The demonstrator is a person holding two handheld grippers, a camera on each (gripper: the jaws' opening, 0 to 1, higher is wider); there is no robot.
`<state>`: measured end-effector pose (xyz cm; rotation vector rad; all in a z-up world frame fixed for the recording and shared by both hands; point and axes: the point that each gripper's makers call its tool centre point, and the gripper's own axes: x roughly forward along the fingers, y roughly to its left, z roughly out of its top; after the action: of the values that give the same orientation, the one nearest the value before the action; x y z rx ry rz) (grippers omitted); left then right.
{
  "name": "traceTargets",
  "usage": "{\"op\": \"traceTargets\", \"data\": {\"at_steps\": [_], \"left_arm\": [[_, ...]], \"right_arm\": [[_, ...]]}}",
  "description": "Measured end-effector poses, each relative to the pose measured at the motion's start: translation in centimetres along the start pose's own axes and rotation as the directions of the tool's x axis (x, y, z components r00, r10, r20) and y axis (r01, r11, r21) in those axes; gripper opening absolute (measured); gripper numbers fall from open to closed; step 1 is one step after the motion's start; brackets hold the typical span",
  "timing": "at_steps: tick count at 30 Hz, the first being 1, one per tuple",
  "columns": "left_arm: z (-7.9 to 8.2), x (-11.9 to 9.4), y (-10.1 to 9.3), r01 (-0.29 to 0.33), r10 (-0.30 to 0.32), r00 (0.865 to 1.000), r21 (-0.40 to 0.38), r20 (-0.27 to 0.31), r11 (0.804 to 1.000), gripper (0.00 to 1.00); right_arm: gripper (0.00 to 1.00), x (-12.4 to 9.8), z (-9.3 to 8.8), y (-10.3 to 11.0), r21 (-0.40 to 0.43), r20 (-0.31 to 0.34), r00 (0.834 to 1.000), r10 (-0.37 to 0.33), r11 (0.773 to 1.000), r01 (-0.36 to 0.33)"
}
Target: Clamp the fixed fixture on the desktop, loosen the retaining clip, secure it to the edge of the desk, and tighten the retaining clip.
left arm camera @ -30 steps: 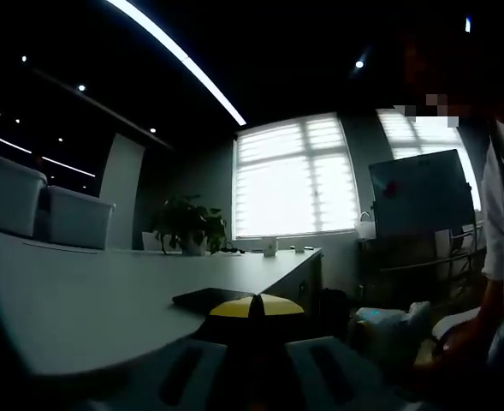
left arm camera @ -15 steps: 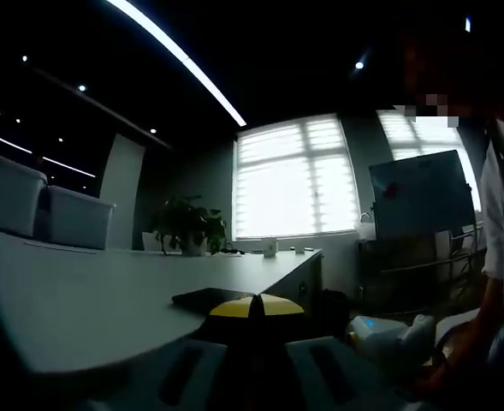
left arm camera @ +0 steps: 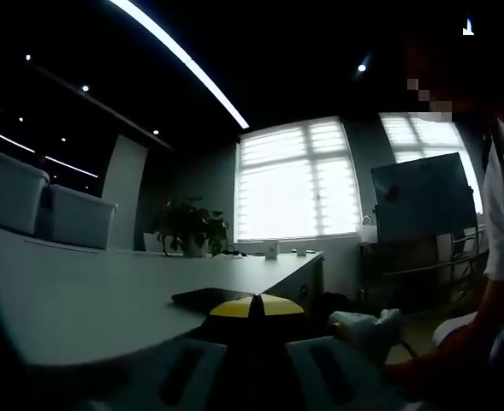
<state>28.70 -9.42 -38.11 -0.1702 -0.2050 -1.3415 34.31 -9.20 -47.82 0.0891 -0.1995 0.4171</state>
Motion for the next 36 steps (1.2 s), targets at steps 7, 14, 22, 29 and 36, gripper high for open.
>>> {"op": "traceTargets", "data": {"at_steps": [7,14,22,29,36], "left_arm": [[0.0,0.0,0.1,-0.004,0.004,1.0,-0.005,0.002,1.0,0.01],[0.0,0.0,0.0,-0.01,0.01,1.0,-0.008,0.009,1.0,0.01],[-0.1,-0.1,0.0,-0.006,0.007,1.0,-0.011,0.017,1.0,0.01],[-0.2,0.0,0.0,-0.011,0.011,1.0,-0.021,0.023,1.0,0.01],[-0.3,0.1,0.0,-0.009,0.009,1.0,-0.021,0.02,1.0,0.01]], "right_arm": [[0.25,0.3,-0.3,0.1,0.023,-0.063,0.988,0.139,0.99,-0.138],[0.28,-0.7,-0.7,-0.6,-0.007,-0.042,0.999,-0.028,1.0,0.028],[0.34,-3.1,-0.5,0.3,0.091,0.023,0.944,-0.329,0.941,0.326],[0.4,-1.6,0.8,0.3,-0.025,0.041,0.92,-0.389,0.92,0.39],[0.33,-1.0,0.1,-0.6,-0.019,0.016,0.897,-0.441,0.897,0.442]]}}
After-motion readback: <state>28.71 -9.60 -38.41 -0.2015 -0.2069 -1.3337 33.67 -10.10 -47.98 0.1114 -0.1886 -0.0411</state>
